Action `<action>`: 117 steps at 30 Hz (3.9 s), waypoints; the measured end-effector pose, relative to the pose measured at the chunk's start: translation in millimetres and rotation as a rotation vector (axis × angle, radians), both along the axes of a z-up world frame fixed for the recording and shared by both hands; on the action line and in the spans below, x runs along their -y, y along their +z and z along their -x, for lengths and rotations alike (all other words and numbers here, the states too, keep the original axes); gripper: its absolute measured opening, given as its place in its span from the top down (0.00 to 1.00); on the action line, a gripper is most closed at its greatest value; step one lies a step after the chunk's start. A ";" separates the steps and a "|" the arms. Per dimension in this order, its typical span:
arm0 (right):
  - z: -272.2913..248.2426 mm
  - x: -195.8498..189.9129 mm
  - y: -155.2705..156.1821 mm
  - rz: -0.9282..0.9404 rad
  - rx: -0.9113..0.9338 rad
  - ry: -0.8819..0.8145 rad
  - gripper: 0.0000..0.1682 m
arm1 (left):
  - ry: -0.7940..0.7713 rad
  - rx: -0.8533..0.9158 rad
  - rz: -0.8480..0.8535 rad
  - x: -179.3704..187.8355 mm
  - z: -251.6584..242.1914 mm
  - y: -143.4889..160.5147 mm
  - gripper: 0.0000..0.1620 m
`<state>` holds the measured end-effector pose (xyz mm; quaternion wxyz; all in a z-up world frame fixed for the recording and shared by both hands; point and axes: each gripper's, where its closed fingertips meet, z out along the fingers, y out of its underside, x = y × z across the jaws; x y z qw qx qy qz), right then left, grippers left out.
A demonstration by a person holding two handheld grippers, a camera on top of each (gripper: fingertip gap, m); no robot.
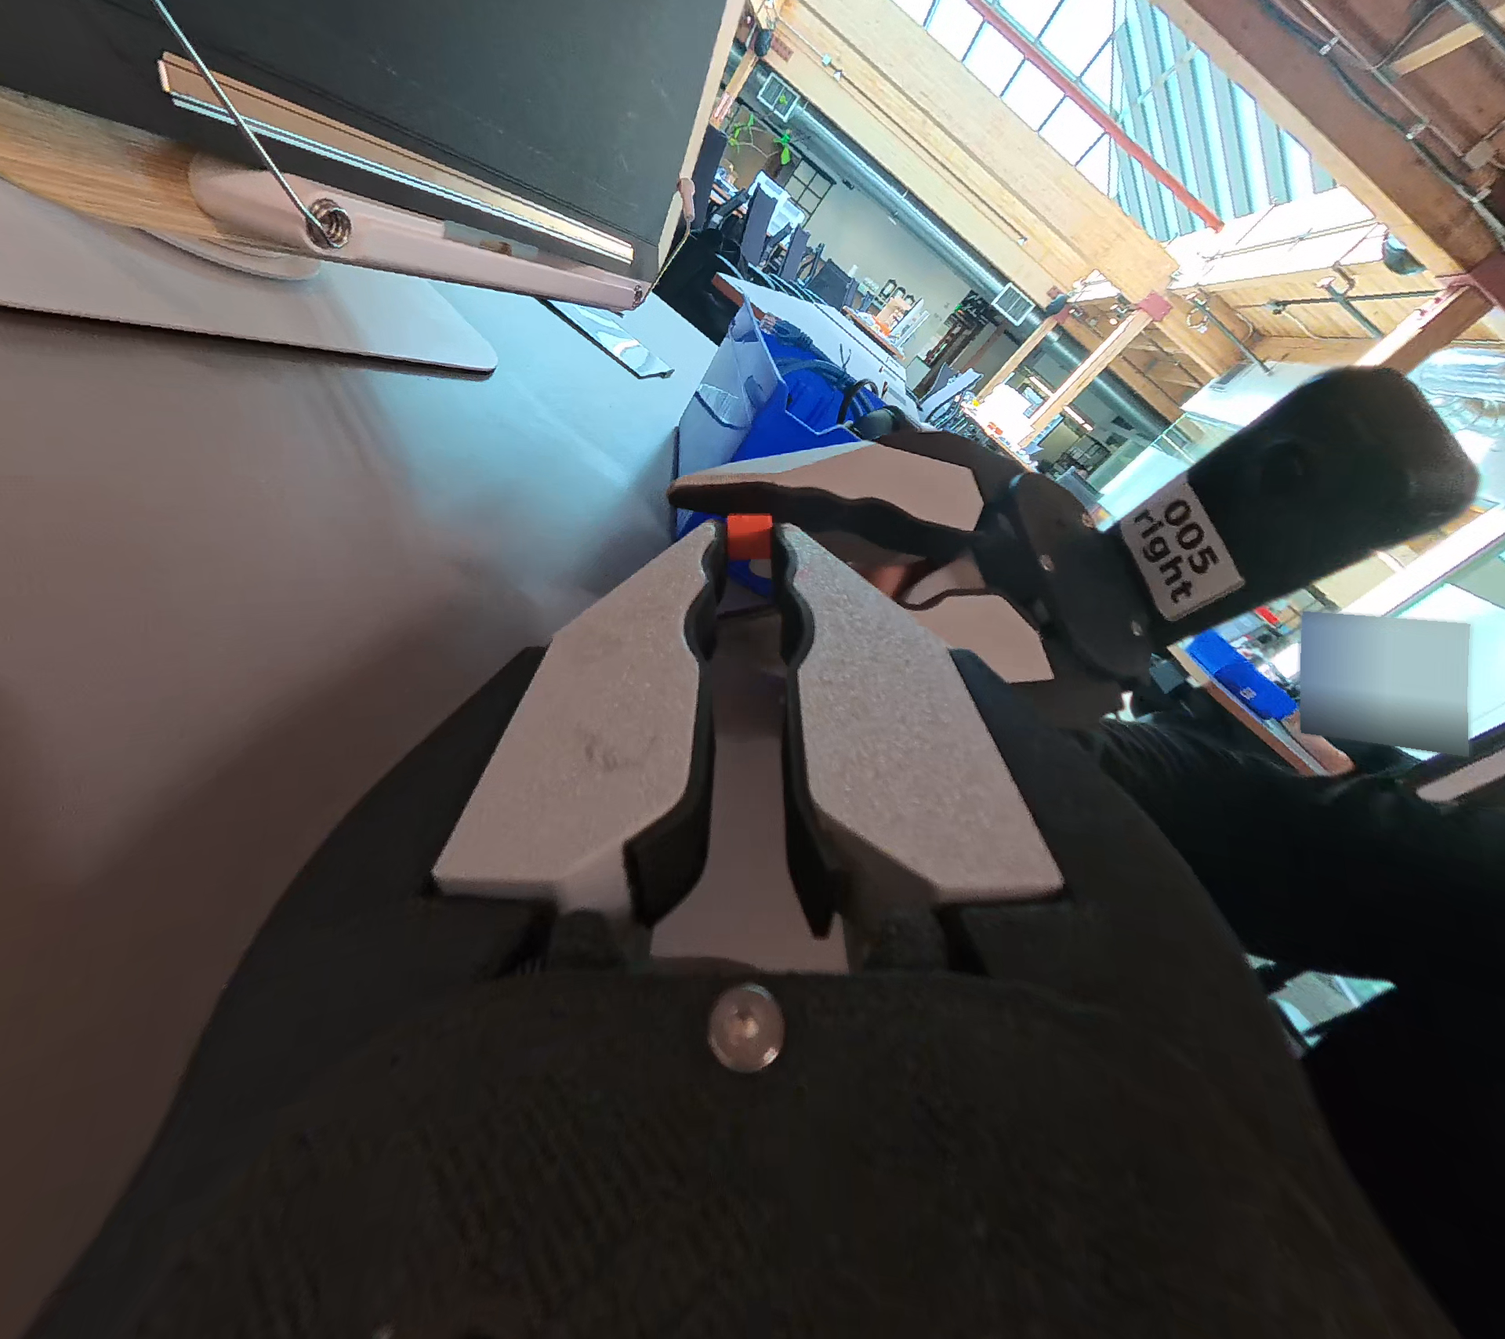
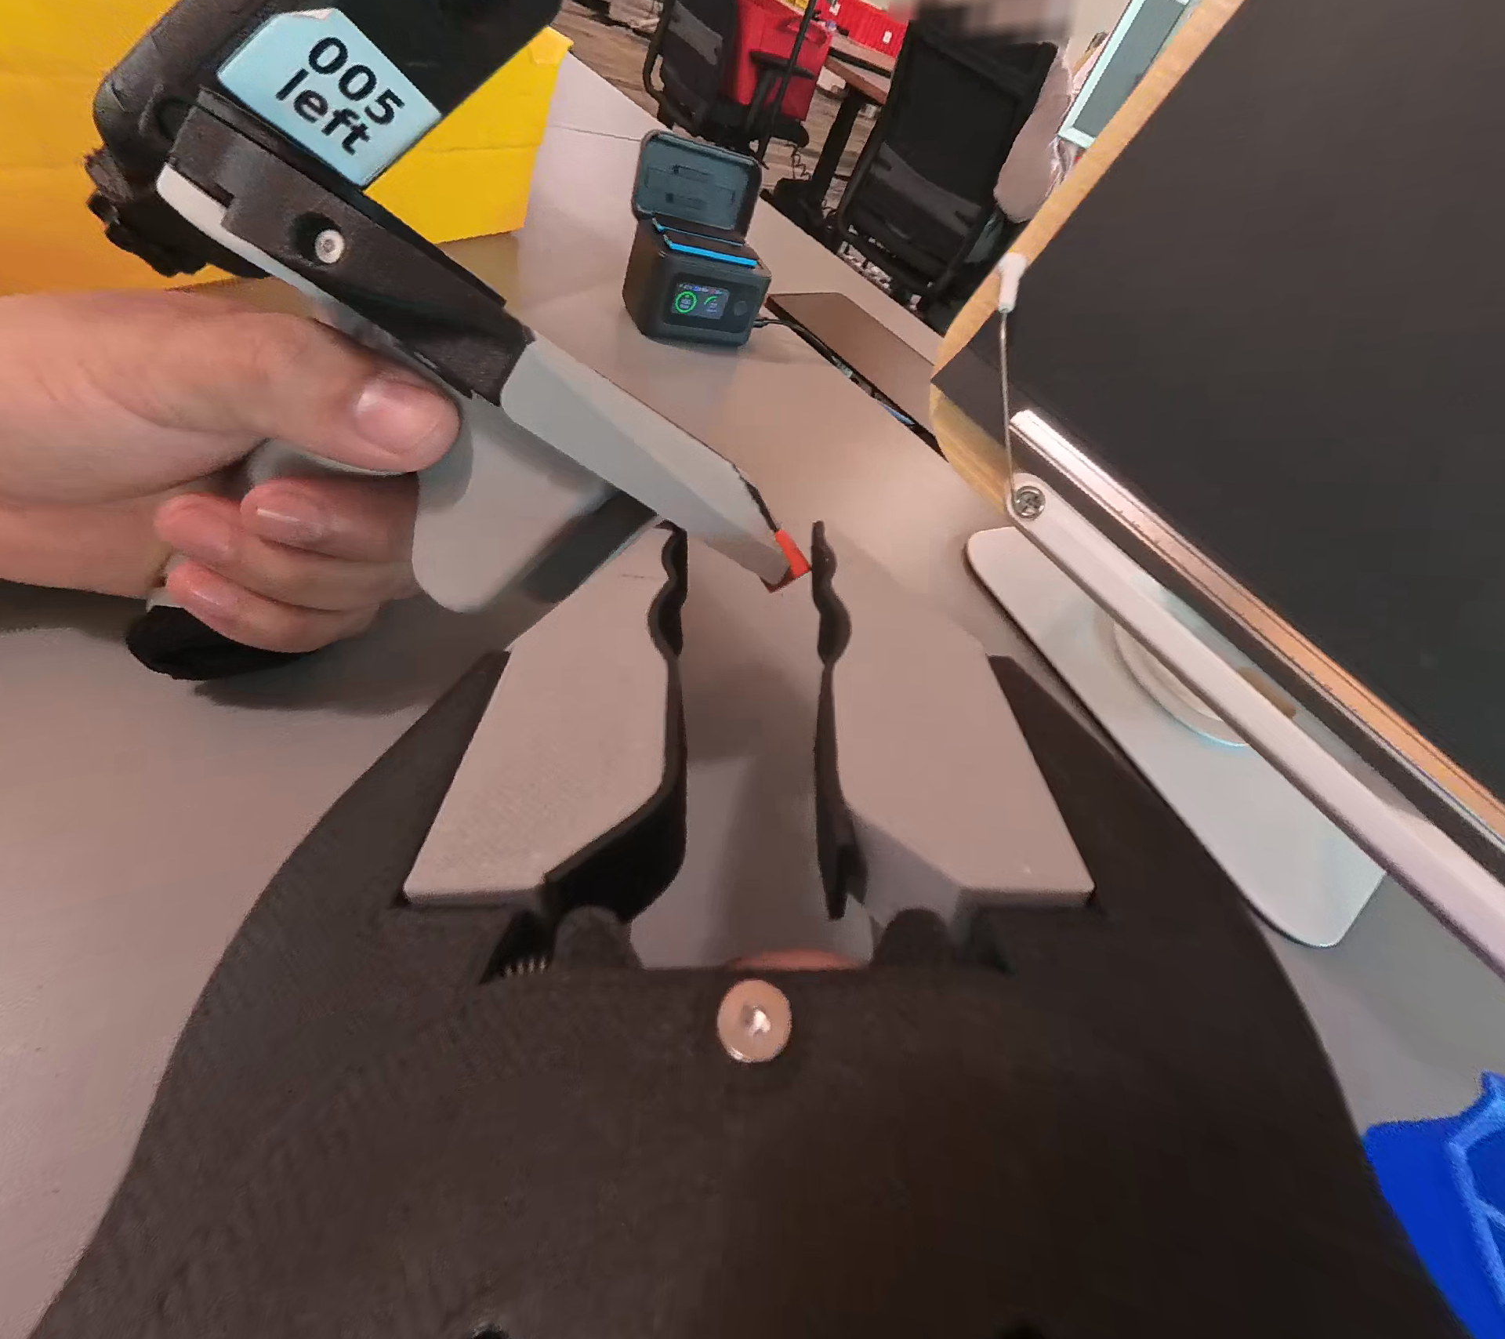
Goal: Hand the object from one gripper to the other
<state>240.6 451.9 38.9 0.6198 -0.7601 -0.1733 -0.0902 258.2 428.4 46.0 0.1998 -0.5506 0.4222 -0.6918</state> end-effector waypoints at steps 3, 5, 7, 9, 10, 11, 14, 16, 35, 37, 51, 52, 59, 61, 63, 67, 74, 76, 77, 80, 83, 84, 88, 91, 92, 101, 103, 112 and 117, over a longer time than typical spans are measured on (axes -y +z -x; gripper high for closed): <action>-4.1 -1.0 2.1 -0.016 0.037 -0.024 0.84 | 0.016 0.011 0.029 -2.6 -3.7 1.4 0.95; -5.1 -1.7 4.5 -0.040 0.041 -0.029 0.84 | 0.083 0.018 0.035 -11.6 -4.9 2.0 0.96; -6.0 -2.8 4.6 -0.048 0.037 -0.039 0.84 | 0.123 0.025 0.034 -16.5 -4.7 2.9 0.96; -7.3 -5.3 4.8 -0.051 0.051 -0.057 0.85 | 0.132 0.023 0.037 -19.0 -5.6 2.6 0.96; -8.4 -7.3 4.8 -0.051 0.064 -0.070 0.85 | 0.140 0.022 0.044 -21.2 -6.4 2.4 0.96; -9.7 -10.1 4.7 -0.051 0.072 -0.083 0.86 | 0.151 0.020 0.050 -24.0 -7.3 2.1 0.96; -9.8 -19.8 3.8 -0.045 0.038 -0.097 0.82 | 0.188 0.021 0.056 -33.8 -9.7 2.1 0.95; -8.9 -23.7 4.8 -0.047 0.000 -0.092 0.80 | 0.172 0.029 0.081 -36.1 -10.3 3.3 0.95; -13.6 -9.2 5.2 -0.018 -0.099 -0.071 0.81 | 0.093 0.015 0.001 -17.4 -16.1 2.1 0.95; -13.5 -9.1 5.5 -0.018 -0.100 -0.069 0.81 | 0.096 0.019 -0.004 -17.2 -15.7 2.9 0.95; -2.3 -7.2 19.6 -0.087 -0.068 -0.037 0.79 | 0.056 0.135 -0.016 -12.5 -5.6 19.0 0.95; -2.6 -6.7 20.1 -0.087 -0.063 -0.037 0.80 | 0.053 0.138 -0.019 -12.0 -5.7 19.4 0.95; -2.2 -3.6 22.3 -0.078 0.014 -0.020 0.82 | 0.162 0.174 -0.260 -15.7 -2.2 25.2 0.95; -4.2 -2.0 22.2 -0.067 0.036 -0.025 0.85 | 0.294 0.173 -0.453 -29.3 0.6 26.2 0.95; -7.1 -0.2 23.3 -0.060 0.008 -0.023 0.85 | 0.434 0.136 -0.698 -44.4 3.3 23.0 0.95; -19.5 1.8 22.5 -0.017 -0.188 -0.015 0.84 | 0.547 0.136 -1.182 -44.8 4.8 20.4 0.95; -24.2 5.7 27.0 0.005 -0.604 0.123 0.82 | 0.569 0.160 -1.423 -32.1 -0.3 18.4 0.95; -24.5 6.5 28.8 0.003 -0.655 0.144 0.84 | 0.567 0.172 -1.442 -29.1 -0.4 19.6 0.95; -23.7 6.6 28.8 0.005 -0.666 0.154 0.85 | 0.564 0.175 -1.450 -27.5 -0.7 19.5 0.95; -18.8 5.6 24.9 0.028 -0.661 0.173 0.85 | 0.540 0.177 -1.479 -21.6 -3.2 16.0 0.95; -10.7 4.2 20.0 0.057 -0.623 0.194 0.87 | 0.516 0.187 -1.511 -14.6 -5.1 13.8 0.95; -8.5 3.8 18.2 0.066 -0.602 0.195 0.88 | 0.508 0.187 -1.522 -12.5 -5.6 12.7 0.95; -7.4 2.8 15.6 0.074 -0.526 0.174 0.94 | 0.503 0.182 -1.540 -11.6 -6.2 10.9 0.95; -8.0 3.2 15.4 0.081 -0.525 0.173 0.95 | 0.496 0.186 -1.525 -10.9 -6.6 11.0 0.95; -8.4 3.5 15.7 0.081 -0.524 0.172 0.95 | 0.498 0.187 -1.527 -10.6 -6.9 11.2 0.95; -11.5 3.1 14.0 0.085 -0.421 0.117 0.96 | 0.501 0.149 -1.492 -12.3 -9.4 6.8 0.95; -13.1 2.4 12.4 0.086 -0.379 0.094 0.96 | 0.491 0.125 -1.461 -13.8 -10.4 3.8 0.95; -14.0 2.2 12.1 0.085 -0.362 0.087 0.96 | 0.505 0.110 -1.447 -15.0 -11.3 -1.1 0.91; -14.4 3.3 16.5 0.067 -0.386 0.094 0.96 | 0.505 0.099 -1.443 -16.2 -11.7 -2.8 0.90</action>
